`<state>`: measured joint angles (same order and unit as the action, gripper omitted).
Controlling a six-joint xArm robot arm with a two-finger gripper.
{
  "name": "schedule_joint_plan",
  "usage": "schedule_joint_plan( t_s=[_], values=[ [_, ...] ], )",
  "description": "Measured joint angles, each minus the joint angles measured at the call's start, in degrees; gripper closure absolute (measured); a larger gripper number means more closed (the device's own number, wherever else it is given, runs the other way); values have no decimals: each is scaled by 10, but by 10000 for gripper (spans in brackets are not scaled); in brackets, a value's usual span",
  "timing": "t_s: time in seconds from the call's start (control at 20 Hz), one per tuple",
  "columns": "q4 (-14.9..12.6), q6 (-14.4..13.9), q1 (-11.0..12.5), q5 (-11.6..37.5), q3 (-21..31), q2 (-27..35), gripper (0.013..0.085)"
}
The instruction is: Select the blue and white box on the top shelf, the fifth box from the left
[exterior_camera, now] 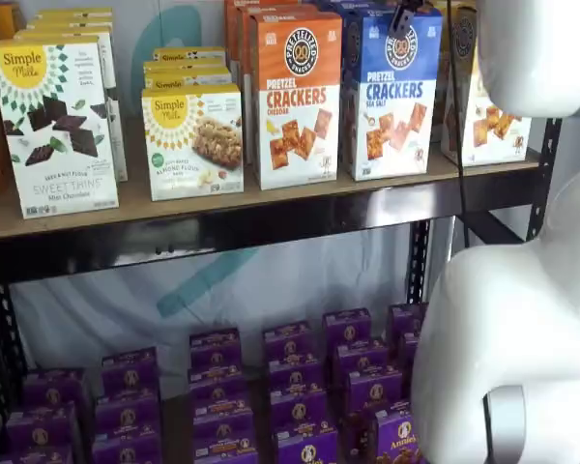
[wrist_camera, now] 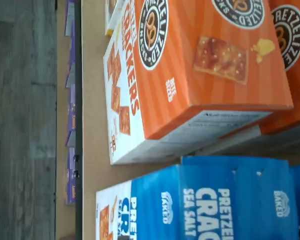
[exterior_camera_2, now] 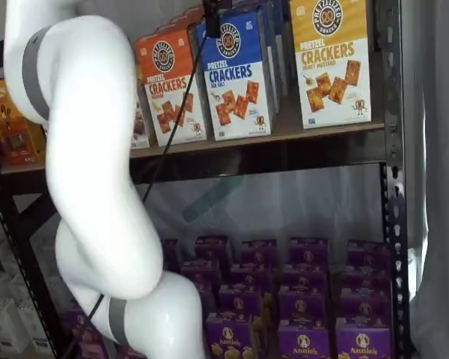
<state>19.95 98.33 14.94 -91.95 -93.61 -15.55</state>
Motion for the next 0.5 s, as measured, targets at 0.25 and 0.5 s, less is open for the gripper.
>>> schedule_joint_plan(
  t_s=[0.25,0.5],
  values=[
    [-10,0,-4,-3,-14,17,130],
    [-32,-4,-11,-57,-66,54,130]
  ],
)
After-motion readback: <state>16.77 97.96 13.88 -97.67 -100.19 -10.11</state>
